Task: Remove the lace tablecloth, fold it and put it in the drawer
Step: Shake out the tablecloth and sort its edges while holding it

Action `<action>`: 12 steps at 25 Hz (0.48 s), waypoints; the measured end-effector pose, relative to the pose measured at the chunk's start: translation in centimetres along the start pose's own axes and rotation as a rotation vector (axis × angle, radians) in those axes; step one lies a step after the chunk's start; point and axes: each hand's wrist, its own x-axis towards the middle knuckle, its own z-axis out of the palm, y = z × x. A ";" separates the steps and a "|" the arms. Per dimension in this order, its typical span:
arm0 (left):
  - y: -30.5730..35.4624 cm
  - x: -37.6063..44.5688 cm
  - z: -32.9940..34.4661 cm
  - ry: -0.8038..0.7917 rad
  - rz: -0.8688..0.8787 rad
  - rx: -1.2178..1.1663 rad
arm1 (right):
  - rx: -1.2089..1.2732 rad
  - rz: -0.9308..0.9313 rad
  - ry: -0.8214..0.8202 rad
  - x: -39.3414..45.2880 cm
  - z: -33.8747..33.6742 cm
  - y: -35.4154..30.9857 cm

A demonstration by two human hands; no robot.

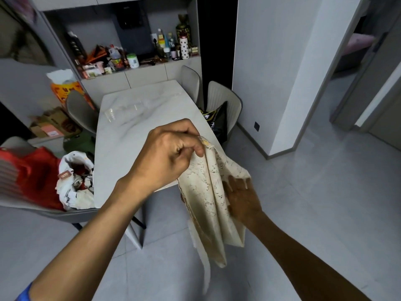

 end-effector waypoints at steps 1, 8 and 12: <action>-0.7 -0.3 -0.3 0.010 -0.015 0.015 | -0.152 0.077 -0.135 0.1 0.2 0.6; -5.7 -2.4 -1.2 0.108 -0.227 0.108 | -0.283 0.315 -0.384 -4.4 5.5 5.5; -7.2 -2.3 -1.7 0.188 -0.234 0.118 | -0.250 0.362 -0.401 -7.5 8.1 7.0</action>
